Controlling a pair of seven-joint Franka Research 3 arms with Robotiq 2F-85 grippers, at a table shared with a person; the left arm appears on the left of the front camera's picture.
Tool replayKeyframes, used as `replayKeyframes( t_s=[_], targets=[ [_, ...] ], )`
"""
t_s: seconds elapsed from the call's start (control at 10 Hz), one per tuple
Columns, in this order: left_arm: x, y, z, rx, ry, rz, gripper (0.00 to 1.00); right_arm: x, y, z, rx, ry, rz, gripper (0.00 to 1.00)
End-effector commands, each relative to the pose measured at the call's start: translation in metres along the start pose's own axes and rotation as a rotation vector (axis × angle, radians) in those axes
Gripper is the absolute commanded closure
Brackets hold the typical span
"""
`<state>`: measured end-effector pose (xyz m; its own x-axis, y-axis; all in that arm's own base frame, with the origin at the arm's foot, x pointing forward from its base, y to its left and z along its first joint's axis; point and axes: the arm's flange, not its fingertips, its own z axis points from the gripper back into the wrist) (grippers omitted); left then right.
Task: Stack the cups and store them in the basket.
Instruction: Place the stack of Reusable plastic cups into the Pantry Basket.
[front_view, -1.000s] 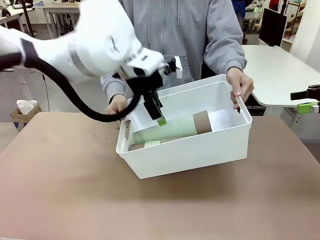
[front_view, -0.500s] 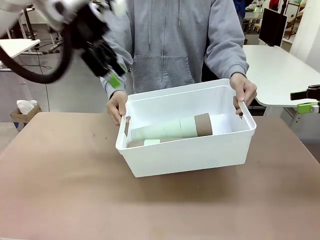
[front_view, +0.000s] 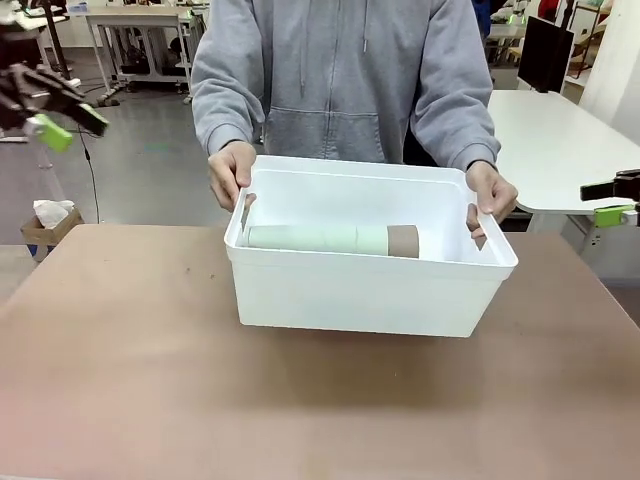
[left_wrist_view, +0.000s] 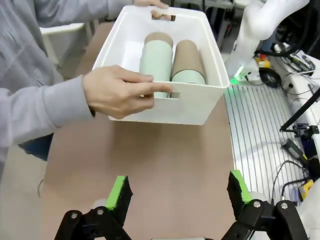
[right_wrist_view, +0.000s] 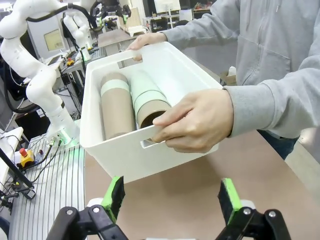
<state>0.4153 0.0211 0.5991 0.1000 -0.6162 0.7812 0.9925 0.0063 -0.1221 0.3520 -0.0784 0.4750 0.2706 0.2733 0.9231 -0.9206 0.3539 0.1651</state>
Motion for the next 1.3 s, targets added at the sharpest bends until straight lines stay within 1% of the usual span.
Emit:
replayKeyframes(
  t_s=[0.0, 0.1, 1.2],
  targets=[
    [-0.009, -0.014, -0.005, -0.015, -0.109, -0.073, 0.00, 0.005, 0.000, 0.002, 0.004, -0.010, -0.009, 0.00],
    [0.000, 0.000, 0.000, 0.000, 0.000, 0.000, 0.02, 0.005, 0.000, 0.002, 0.004, -0.010, -0.009, 0.00],
    [0.000, 0.000, 0.000, 0.000, 0.000, 0.000, 0.02, 0.005, 0.000, 0.002, 0.004, -0.010, -0.009, 0.00]
  ],
)
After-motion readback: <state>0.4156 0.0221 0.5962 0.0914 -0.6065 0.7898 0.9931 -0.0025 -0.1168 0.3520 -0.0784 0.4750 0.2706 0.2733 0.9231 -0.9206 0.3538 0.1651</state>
